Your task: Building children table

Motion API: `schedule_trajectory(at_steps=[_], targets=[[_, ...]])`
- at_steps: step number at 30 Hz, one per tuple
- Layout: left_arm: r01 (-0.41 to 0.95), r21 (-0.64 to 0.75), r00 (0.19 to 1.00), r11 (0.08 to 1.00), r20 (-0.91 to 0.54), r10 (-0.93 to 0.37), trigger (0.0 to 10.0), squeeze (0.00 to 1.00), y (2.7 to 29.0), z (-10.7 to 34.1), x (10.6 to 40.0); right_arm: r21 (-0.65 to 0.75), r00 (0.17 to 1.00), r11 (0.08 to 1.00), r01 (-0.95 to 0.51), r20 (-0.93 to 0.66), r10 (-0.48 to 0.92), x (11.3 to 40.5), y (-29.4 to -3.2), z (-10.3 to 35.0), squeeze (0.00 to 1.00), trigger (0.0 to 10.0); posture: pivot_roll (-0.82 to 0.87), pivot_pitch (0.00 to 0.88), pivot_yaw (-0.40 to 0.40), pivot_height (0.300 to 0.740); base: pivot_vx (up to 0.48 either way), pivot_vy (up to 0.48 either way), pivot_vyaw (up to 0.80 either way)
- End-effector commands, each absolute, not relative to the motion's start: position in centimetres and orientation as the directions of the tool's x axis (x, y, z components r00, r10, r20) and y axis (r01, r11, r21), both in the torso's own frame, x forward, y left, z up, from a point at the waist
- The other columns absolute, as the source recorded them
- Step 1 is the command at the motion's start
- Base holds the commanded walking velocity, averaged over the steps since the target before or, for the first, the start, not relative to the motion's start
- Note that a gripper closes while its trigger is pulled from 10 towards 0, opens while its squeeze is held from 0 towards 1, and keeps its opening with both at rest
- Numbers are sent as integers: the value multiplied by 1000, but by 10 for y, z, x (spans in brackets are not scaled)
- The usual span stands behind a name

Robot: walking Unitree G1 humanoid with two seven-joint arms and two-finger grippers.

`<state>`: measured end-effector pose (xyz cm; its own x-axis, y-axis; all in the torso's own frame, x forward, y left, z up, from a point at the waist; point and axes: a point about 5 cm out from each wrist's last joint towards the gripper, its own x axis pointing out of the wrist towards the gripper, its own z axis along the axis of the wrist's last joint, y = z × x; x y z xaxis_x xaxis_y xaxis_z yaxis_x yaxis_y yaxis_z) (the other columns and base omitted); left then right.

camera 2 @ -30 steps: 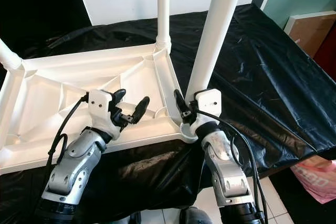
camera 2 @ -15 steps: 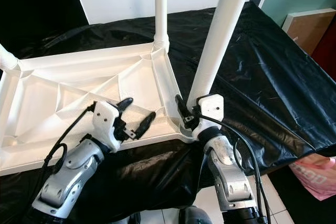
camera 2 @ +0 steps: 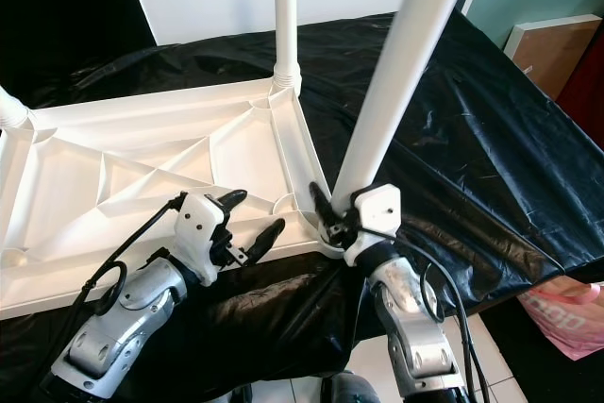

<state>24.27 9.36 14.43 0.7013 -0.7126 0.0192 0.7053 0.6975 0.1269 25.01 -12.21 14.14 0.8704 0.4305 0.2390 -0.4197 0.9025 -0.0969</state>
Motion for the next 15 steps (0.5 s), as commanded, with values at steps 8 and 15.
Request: schedule_trajectory(at_steps=[8,15], targets=[[894,135,437,428,-45,-898,10000,0,85,143,230,-177,882,882,-437,108,459,249,-134,114,0,10000,19,156,2,740,0,0,0],[894,143,434,424,-52,-899,10000,0,86,144,231,-226,860,851,-475,86,503,253,-133,109,0,10000,20,152,12,740,0,0,0]])
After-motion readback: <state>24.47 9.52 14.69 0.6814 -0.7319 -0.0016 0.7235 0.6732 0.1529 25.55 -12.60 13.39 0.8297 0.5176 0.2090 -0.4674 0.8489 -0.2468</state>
